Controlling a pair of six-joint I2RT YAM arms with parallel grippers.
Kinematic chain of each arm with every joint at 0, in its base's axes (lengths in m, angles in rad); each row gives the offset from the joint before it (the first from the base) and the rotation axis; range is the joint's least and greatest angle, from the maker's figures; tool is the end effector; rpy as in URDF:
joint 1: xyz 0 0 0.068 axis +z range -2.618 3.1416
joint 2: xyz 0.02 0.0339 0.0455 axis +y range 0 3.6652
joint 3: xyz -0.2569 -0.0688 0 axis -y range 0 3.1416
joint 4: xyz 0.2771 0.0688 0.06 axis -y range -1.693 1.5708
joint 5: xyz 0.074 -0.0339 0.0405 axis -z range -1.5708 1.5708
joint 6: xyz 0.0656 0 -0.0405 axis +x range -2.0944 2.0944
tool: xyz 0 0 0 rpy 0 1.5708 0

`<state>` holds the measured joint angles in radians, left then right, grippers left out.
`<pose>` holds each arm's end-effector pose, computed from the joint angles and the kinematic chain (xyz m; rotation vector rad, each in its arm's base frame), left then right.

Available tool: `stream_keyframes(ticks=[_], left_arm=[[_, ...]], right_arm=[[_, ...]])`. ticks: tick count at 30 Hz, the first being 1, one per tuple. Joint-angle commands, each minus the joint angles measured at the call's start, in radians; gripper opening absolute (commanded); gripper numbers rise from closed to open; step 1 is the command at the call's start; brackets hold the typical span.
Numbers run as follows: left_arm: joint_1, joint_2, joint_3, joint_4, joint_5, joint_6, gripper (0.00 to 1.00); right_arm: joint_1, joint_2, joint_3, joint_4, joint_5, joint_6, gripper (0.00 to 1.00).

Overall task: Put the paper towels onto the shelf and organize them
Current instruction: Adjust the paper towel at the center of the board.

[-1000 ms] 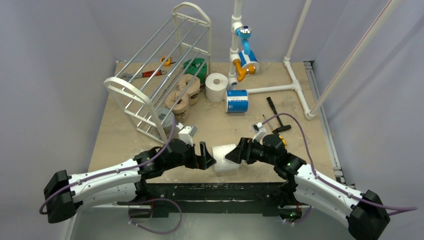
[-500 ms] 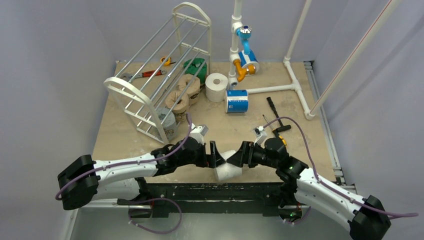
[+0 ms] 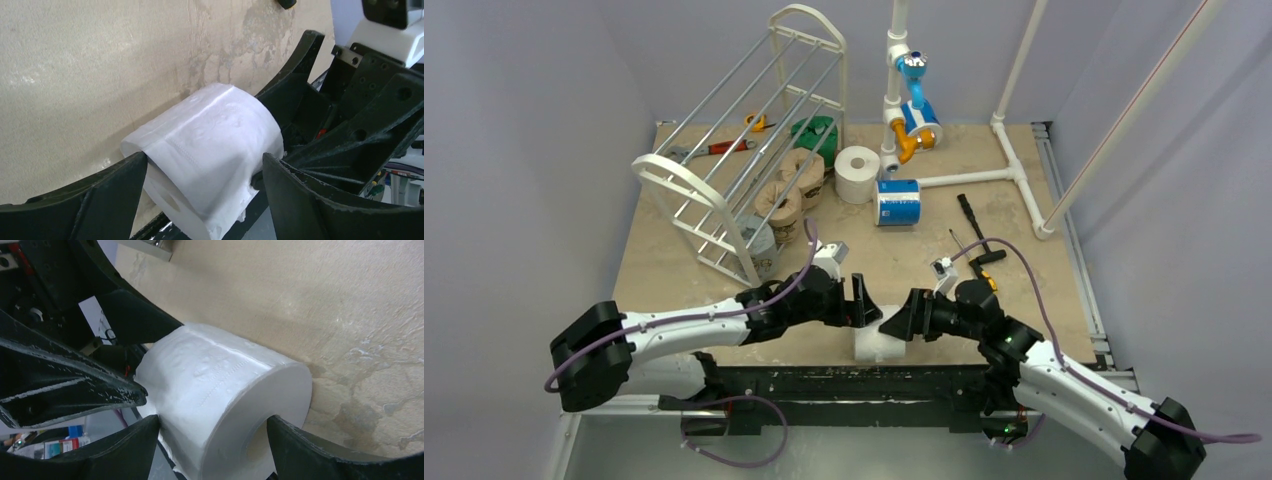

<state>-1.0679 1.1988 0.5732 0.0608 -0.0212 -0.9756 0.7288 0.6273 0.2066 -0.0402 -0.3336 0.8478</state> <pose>0.1479 -0.2659 0.1645 0.0957 2.3718 -1.1009 0.1433 0.1567 0.1454 -0.1012 2.2730 1.2635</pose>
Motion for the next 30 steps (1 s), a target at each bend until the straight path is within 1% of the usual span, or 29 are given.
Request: stream_keyframes(ticks=[1,6,9,12,16,20,24,27,30], left_arm=[[0.000,0.028,0.081,0.039,-0.037,0.035,0.84],[0.028,0.062,0.091,0.062,-0.049,0.038,0.83],[0.060,0.067,0.094,0.071,-0.049,0.048,0.83],[0.108,0.064,0.092,0.069,-0.035,0.052,0.82],[0.150,0.035,0.085,0.041,-0.030,0.062,0.82],[0.157,-0.004,0.084,0.010,-0.042,0.082,0.82],[0.155,-0.048,0.092,-0.037,-0.032,0.102,0.82],[0.150,-0.088,0.092,-0.059,-0.020,0.113,0.82],[0.134,-0.127,0.116,-0.147,-0.016,0.138,0.83]], right_arm=[[0.002,-0.004,-0.020,0.026,-0.086,-0.008,0.77],[0.002,0.006,-0.021,0.030,-0.119,-0.006,0.76],[0.002,0.003,-0.022,0.035,-0.122,0.006,0.76],[0.003,0.008,-0.012,0.077,-0.117,0.020,0.76],[0.002,0.018,0.005,0.087,-0.093,0.028,0.76],[0.003,0.038,-0.001,0.130,-0.059,0.049,0.73],[0.003,0.057,-0.002,0.158,-0.054,0.053,0.63],[0.003,0.040,0.002,0.150,-0.049,0.046,0.50],[0.003,0.005,0.034,0.093,-0.026,0.006,0.36]])
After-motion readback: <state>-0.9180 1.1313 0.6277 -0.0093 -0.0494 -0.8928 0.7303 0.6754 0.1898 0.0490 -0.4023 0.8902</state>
